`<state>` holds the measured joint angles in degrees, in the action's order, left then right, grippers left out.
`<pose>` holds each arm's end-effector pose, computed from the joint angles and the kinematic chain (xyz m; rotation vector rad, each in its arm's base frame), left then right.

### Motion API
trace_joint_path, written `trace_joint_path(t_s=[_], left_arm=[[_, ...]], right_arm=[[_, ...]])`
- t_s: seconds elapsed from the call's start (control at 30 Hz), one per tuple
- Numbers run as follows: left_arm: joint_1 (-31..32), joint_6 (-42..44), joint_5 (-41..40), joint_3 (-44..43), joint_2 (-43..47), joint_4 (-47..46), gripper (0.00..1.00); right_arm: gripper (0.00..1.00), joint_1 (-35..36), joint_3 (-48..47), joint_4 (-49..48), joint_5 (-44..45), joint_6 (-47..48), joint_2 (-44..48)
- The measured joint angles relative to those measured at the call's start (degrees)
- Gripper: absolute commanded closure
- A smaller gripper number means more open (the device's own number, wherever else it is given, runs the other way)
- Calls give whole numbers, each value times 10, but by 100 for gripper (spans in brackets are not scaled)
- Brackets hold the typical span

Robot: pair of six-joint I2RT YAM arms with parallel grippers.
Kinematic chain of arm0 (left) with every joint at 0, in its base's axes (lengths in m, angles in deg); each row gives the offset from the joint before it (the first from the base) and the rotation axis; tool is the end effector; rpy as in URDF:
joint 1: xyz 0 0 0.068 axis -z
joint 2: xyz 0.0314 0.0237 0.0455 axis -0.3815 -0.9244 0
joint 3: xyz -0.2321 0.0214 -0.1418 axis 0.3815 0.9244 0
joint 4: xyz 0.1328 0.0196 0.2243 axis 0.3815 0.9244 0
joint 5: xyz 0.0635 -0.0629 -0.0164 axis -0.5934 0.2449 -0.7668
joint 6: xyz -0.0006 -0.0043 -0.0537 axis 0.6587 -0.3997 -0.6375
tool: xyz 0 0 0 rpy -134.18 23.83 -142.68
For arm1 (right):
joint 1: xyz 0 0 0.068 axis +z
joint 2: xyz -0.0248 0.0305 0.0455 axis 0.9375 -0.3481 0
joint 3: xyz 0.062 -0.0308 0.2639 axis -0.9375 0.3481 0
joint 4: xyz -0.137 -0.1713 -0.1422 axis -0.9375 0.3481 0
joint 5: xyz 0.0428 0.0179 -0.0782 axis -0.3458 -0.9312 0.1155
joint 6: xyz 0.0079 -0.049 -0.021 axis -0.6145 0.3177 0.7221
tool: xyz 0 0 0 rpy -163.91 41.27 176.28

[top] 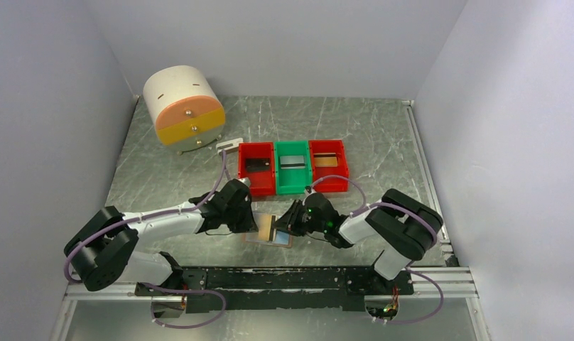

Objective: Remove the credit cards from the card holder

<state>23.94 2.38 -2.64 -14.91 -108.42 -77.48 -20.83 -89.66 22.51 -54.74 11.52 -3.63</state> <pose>0.1595 -0.1711 0.1502 -0.0643 2.7168 -0.6867 0.1582 0.1912 0.1002 0.3387 2.4747 1.2918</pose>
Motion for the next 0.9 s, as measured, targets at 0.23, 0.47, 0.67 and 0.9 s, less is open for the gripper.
trace_joint_path(t_s=[0.23, 0.47, 0.67, 0.9], left_arm=[[3, 0, 0, -2, -3, -3, 86], [3, 0, 0, -2, -3, -2, 86], [4, -1, -5, -5, -3, -1, 83], [4, -3, -29, -5, 15, 20, 72]], right_arm=[[81, 0, 2, -78, -17, -16, -46], [100, 1, 14, -62, 3, -10, -22], [100, 3, 9, -4, 16, 14, 35], [100, 4, 0, 108, 57, 53, 121]])
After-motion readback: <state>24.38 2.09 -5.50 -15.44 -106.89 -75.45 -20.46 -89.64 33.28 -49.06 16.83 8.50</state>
